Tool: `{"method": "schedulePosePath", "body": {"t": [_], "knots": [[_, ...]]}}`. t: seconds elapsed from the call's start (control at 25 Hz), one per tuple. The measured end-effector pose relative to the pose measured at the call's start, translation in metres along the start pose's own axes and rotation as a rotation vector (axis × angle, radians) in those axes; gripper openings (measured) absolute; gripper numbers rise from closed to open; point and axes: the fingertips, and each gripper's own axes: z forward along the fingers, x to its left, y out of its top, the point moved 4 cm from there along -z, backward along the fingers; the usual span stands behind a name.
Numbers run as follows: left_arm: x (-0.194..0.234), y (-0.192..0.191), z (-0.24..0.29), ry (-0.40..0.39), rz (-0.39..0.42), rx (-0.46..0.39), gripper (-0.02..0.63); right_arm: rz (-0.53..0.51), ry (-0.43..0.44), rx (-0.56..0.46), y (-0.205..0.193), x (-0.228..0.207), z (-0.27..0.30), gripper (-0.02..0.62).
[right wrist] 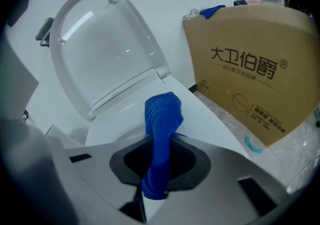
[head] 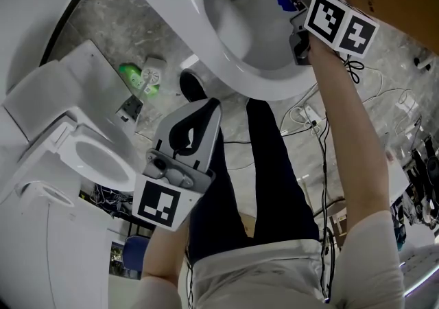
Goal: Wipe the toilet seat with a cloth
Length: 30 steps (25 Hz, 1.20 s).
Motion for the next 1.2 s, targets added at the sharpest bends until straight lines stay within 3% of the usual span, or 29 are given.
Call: {"method": "schedulePosePath", "body": {"t": [0.28,0.52,0.84,1.2], "knots": [[0.005,-0.002,0.002,-0.006,0.004,0.009,0.009,-0.033,0.025,-0.018,0.004,0.003,-0.006,0.054],[0.003,0.003,0.003,-0.008,0.021,0.001,0.009,-0.111,0.097,-0.05,-0.001,0.016,-0.033,0.054],[0.002,0.003,0.004,-0.002,0.033,-0.003,0.009,-0.339,0.18,-0.046,-0.033,0.055,-0.073,0.054],[0.002,0.001,0.002,0.005,0.02,0.0,0.009,-0.436,0.25,-0.067,-0.074,0.085,-0.142,0.054]]}}
